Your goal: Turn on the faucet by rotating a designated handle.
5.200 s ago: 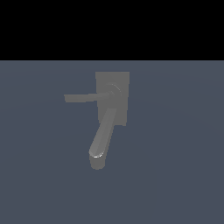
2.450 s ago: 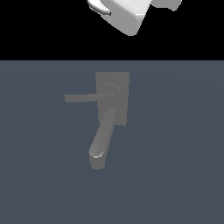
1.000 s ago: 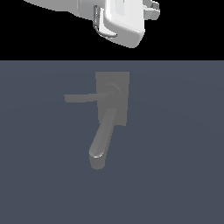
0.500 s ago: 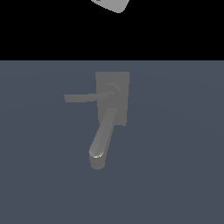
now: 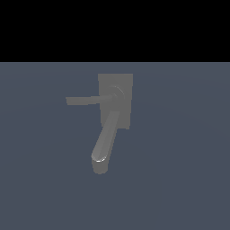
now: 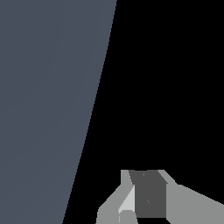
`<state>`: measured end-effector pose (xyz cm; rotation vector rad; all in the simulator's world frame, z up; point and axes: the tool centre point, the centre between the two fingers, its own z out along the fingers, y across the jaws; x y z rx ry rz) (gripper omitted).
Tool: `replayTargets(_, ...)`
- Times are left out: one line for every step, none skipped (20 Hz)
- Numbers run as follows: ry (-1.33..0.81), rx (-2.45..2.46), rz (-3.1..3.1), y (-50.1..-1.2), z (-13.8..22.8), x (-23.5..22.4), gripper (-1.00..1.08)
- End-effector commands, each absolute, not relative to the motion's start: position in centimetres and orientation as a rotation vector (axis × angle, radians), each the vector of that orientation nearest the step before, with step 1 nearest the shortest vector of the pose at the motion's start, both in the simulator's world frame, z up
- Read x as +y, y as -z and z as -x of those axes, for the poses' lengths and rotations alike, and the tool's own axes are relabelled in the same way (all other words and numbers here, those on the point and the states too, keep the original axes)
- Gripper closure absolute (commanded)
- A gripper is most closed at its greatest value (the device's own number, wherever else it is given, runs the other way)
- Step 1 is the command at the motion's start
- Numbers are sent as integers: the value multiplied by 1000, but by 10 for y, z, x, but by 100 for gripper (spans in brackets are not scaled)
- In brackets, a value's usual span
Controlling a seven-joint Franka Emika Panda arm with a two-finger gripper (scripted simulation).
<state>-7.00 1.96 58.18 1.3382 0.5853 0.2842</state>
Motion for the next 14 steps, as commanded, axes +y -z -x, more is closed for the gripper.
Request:
replayTargets(-371, 569, -1268, -607, 76, 45, 108)
replayTargets(-402, 565, -1238, -616, 79, 55, 108)
replayTargets(-431, 561, -1208, -624, 82, 66, 108)
replayTargets(-458, 559, -1176, -632, 85, 77, 108)
replayTargets(-484, 558, -1144, -639, 88, 89, 108)
replayTargets(-509, 558, -1112, -645, 91, 100, 108)
replayTargets(-532, 559, -1079, -650, 94, 112, 108)
replayTargets(-553, 562, -1045, -654, 97, 124, 108)
replayTargets(-573, 565, -1011, -658, 99, 136, 108)
replayTargets(-591, 570, -977, -661, 102, 149, 108)
replayTargets(-607, 576, -942, -662, 104, 161, 108)
replayTargets(-622, 584, -907, -663, 106, 174, 108)
replayTargets(-635, 592, -873, -663, 108, 186, 108)
replayTargets(-646, 602, -838, -662, 110, 198, 108)
